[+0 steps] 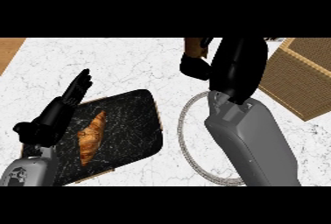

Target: Pick the sweet potato from the placemat and place it in the basket

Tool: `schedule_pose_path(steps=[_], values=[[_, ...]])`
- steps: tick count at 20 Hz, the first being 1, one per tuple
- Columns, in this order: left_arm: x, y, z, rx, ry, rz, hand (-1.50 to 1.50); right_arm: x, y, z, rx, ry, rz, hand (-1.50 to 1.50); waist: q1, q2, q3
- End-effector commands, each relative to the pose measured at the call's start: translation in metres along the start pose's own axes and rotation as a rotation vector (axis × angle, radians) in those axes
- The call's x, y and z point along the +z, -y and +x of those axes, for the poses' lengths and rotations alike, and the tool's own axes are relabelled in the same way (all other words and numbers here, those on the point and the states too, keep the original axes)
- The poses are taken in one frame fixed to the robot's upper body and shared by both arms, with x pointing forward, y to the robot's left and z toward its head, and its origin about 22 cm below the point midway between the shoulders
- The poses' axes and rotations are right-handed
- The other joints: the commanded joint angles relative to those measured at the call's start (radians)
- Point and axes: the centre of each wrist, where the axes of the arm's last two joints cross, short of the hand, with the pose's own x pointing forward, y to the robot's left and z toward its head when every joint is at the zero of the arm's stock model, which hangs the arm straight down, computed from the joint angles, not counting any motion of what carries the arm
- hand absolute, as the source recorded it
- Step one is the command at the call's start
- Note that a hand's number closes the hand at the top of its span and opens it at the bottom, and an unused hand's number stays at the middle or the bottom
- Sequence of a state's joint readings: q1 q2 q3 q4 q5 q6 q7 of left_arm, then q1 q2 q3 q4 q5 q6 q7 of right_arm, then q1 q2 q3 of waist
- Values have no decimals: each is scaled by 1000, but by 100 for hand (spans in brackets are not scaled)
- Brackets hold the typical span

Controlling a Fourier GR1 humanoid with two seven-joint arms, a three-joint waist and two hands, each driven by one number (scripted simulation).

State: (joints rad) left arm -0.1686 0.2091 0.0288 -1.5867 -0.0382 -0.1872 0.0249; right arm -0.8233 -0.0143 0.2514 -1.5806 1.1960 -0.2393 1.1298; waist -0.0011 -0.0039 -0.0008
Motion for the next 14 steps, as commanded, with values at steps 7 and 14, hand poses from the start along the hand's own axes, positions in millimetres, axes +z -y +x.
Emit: schedule_pose_path(steps=[7,14], values=[[-8,-1,-1,-1,-5,-14,0,-87,22,-18,74,-181,-160,150,6,7,0],[-2,-11,-2,3,-1,-17,0,-142,44,-35,30,-238,-342,150,14,8,0]])
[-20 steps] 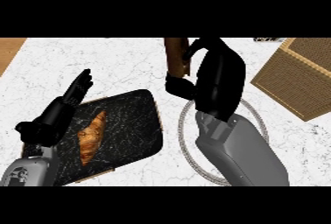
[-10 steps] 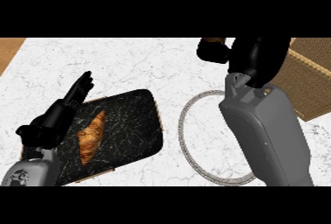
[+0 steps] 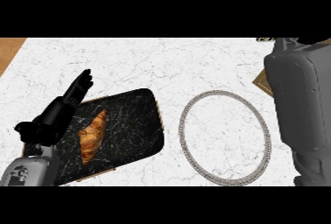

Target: Pick the sweet potato from the placemat and place it in the basket

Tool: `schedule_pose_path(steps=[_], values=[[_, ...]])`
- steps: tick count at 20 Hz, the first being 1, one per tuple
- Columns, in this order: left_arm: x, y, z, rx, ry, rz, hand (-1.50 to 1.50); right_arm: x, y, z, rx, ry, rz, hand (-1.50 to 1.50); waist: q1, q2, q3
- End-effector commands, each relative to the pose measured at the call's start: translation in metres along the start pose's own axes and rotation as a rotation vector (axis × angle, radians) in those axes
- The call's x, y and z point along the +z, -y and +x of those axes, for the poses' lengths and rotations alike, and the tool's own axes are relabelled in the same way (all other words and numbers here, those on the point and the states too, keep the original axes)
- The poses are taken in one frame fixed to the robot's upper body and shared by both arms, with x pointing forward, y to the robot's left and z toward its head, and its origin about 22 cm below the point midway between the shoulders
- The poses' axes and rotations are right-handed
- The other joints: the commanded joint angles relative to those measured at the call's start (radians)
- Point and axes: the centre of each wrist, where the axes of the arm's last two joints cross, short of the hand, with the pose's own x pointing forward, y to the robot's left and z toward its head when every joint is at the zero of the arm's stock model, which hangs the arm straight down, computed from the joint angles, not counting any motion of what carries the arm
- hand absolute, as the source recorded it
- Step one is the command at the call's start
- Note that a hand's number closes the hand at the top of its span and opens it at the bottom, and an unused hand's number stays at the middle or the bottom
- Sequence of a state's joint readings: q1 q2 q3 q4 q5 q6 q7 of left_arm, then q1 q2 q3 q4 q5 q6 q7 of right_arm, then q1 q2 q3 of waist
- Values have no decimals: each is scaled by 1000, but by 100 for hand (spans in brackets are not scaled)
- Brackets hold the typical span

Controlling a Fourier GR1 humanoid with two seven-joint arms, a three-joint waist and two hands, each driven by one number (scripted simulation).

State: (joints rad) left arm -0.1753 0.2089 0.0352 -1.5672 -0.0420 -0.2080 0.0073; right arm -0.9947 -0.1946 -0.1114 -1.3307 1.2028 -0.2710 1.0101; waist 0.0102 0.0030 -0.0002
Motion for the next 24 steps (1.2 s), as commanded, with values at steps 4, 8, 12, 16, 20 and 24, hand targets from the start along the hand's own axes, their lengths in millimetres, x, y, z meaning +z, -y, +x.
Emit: schedule_pose_path(steps=[4,8,12,16,20,24], values=[[0,3,16,2,20,1,0,-77,22,-23,-21,-119,-143,150,9,1,1],[3,-13,5,-4,11,5,0,-78,10,-54,0,-157,-136,150,-1,-1,0],[-9,2,9,-15,-8,6,0,-90,13,-88,8,-161,-85,150,-6,-1,0],[3,-7,11,-5,3,10,0,-97,18,-123,5,-168,-79,150,-6,-3,1],[8,6,2,-6,0,10,0,-117,11,-148,13,-157,-143,150,2,1,1],[-1,5,11,8,-5,2,0,-116,7,-180,71,-101,-174,150,0,1,1]])
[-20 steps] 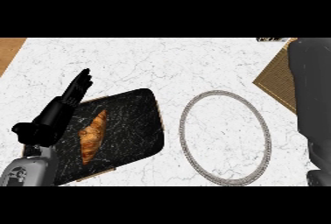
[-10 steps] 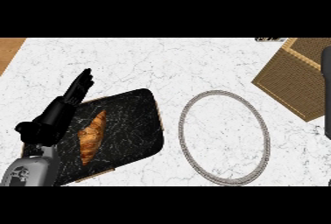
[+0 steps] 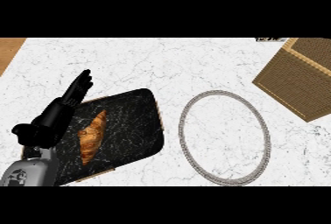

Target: Pick the sweet potato from the placemat and place it in the basket

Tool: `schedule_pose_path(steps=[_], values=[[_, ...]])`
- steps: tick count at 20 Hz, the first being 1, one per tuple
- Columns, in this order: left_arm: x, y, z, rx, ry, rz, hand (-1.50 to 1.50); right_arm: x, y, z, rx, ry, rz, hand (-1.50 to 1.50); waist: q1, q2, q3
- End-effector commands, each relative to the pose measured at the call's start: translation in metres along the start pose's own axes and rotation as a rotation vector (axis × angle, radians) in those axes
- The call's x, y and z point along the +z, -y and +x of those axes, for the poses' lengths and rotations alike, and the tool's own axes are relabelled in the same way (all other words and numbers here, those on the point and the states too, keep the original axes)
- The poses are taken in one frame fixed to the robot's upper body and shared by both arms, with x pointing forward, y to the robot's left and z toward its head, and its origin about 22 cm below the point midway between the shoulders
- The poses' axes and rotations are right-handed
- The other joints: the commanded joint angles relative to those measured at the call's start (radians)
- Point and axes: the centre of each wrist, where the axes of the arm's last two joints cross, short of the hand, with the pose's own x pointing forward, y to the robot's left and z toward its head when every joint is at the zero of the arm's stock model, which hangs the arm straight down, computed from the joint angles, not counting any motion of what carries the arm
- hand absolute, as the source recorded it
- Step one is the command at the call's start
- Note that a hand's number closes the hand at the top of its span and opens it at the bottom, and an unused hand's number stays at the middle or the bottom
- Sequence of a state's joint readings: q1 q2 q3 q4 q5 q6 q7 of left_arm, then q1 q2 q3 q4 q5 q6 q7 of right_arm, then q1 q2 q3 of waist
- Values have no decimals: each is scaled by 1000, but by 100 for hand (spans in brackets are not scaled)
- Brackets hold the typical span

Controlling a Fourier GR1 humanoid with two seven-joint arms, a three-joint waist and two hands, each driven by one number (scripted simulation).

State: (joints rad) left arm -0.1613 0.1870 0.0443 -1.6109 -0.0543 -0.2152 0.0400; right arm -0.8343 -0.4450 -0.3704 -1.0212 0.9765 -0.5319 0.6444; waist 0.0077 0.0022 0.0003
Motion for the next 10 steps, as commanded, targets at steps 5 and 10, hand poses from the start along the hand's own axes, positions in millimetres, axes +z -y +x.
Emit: schedule_pose_path(steps=[5,10], values=[[-2,6,5,4,6,-20,0,-8,-13,-42,-52,-7,-171,150,5,2,0],[-9,4,6,-3,9,9,0,-26,-15,-53,-72,1,-128,-150,5,2,0]])
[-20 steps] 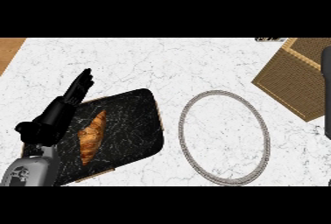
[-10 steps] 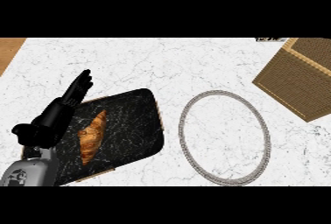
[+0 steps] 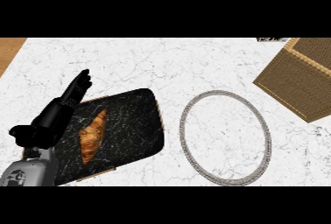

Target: Pick the sweet potato from the placemat and place it in the basket

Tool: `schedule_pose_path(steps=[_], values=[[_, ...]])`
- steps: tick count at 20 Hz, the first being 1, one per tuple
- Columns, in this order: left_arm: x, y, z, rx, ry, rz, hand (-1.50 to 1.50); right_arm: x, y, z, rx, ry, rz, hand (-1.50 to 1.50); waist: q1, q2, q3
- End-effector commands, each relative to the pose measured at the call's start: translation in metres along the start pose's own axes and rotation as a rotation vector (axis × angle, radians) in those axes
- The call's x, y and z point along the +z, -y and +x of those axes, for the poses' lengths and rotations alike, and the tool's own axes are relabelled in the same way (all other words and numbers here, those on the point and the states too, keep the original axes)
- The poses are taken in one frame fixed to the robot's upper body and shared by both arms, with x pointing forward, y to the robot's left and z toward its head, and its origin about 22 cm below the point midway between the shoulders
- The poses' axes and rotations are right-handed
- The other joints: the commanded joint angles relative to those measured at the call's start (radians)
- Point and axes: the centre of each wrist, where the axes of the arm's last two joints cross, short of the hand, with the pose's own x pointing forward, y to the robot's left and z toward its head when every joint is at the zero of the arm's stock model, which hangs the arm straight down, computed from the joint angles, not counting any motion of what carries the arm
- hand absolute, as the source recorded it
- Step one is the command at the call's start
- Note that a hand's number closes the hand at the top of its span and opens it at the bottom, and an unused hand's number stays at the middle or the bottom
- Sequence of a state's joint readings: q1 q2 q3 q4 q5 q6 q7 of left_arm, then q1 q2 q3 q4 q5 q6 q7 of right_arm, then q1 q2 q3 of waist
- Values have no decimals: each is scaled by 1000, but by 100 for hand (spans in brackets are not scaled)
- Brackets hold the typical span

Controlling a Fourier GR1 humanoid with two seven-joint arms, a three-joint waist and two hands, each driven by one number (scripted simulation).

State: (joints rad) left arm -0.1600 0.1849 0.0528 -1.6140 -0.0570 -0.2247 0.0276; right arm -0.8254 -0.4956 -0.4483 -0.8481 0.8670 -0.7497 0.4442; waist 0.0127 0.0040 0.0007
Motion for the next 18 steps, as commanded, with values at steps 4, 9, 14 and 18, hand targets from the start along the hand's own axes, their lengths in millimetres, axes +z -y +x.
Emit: schedule_pose_path(steps=[4,9,14,18], values=[[-6,-4,4,12,-8,-3,0,-32,15,-2,-3,56,20,-150,-3,-1,0],[-15,6,23,-1,-11,6,0,-18,9,15,-148,75,-6,-150,-5,-3,0],[-2,6,0,-4,-16,11,0,-32,33,14,-260,-19,-57,-150,-15,-7,-1],[9,-6,1,-5,-16,31,0,-48,64,-5,-332,-124,-27,-150,-20,-9,-1]])
